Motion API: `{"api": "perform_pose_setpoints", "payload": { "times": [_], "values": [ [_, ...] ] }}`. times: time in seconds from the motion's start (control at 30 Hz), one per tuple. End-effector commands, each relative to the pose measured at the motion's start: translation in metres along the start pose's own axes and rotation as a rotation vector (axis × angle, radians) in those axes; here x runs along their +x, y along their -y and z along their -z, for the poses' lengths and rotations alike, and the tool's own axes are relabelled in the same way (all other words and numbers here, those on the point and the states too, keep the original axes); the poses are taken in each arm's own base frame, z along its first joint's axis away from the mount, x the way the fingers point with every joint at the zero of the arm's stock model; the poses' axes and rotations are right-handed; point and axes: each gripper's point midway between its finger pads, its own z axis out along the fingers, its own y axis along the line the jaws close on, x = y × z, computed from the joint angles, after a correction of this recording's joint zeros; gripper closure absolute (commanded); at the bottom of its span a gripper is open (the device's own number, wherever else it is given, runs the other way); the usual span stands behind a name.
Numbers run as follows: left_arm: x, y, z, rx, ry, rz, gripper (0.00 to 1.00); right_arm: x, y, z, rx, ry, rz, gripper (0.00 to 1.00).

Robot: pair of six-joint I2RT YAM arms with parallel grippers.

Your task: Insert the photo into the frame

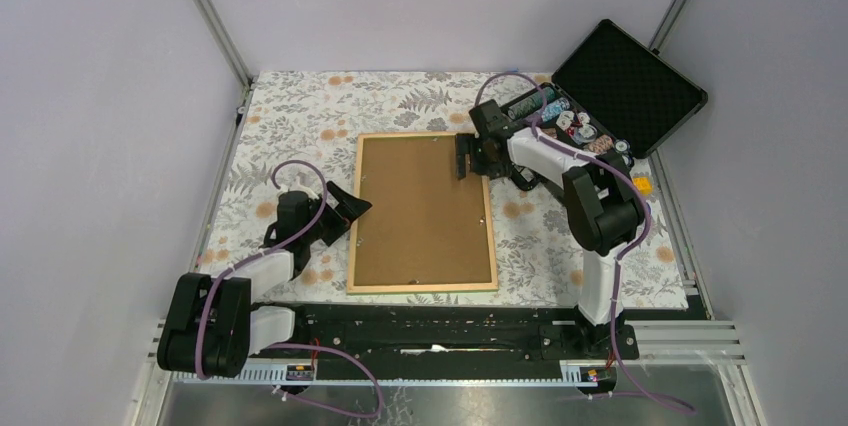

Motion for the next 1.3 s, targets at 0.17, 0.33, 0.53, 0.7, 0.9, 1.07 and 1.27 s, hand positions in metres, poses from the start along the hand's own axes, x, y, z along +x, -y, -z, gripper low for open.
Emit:
{"api": "perform_pose_setpoints", "payload": {
  "times": [0.17, 0.33, 0.53, 0.7, 0.9, 1.07, 1.27],
  "values": [
    [-0.005, 0.005, -0.001, 0.010, 0.022, -0.007, 0.01, -0.066, 0.021, 0.013, 0.110, 0.102, -0.143, 0.19],
    [-0.005, 0.004, 0.000, 0.010, 0.028, -0.006, 0.01, -0.082, 0.019, 0.004, 0.097, 0.093, -0.016, 0.24],
    [-0.004, 0.004, 0.000, 0.013, 0.023, -0.007, 0.01, -0.080, 0.028, -0.005, 0.013, 0.011, 0.013, 0.31],
    [-0.004, 0.003, -0.001, 0.010, 0.022, -0.002, 0.01, -0.067, 0.025, -0.014, -0.054, -0.047, 0.048, 0.44],
    [-0.004, 0.004, 0.000, 0.019, 0.024, 0.000, 0.01, -0.062, 0.027, -0.021, -0.054, -0.057, 0.055, 0.47],
    [-0.004, 0.004, -0.001, 0.021, 0.017, 0.000, 0.01, -0.058, 0.018, -0.027, -0.099, -0.069, 0.030, 0.44],
    [-0.004, 0.004, -0.001, 0.024, 0.015, 0.001, 0.01, -0.054, 0.018, -0.024, -0.107, -0.050, 0.028, 0.44]
  ]
}}
